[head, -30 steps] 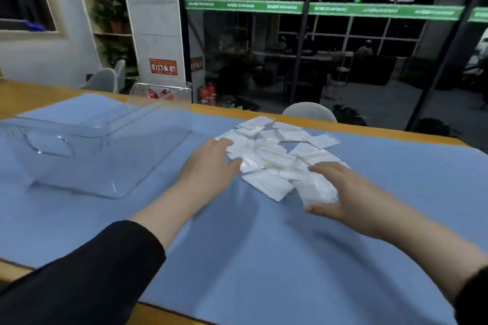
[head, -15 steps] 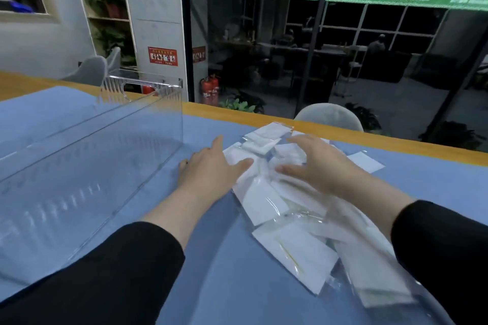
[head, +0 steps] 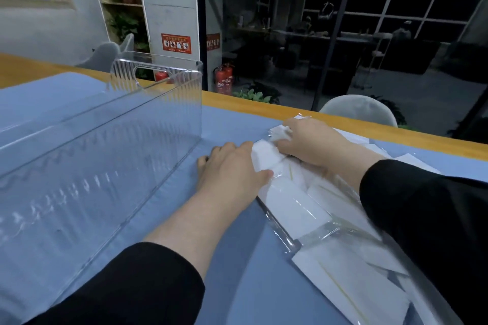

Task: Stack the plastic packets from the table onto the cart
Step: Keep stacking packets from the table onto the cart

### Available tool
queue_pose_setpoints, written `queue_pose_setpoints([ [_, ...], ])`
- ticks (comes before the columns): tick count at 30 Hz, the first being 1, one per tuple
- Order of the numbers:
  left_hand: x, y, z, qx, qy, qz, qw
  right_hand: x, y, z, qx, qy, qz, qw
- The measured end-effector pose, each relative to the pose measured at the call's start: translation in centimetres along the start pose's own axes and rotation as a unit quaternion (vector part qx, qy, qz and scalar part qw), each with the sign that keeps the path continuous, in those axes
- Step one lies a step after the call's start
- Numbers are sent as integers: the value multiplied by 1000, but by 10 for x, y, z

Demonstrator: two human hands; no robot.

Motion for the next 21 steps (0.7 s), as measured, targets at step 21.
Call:
queue_pose_setpoints([
  [21,49,-23,-35,-119,-329,-90,932,134,-124,-42,-63,401,-256,877],
])
Point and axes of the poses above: each hand's wrist, its own y-axis towards the middle knuckle, its own x-axis out of the back of the hand, z = x × y, the point moved 9 cm from there along y, towards the middle knuckle, and after that the axes turned 2 degrees about -z, right-handed, at the moved point
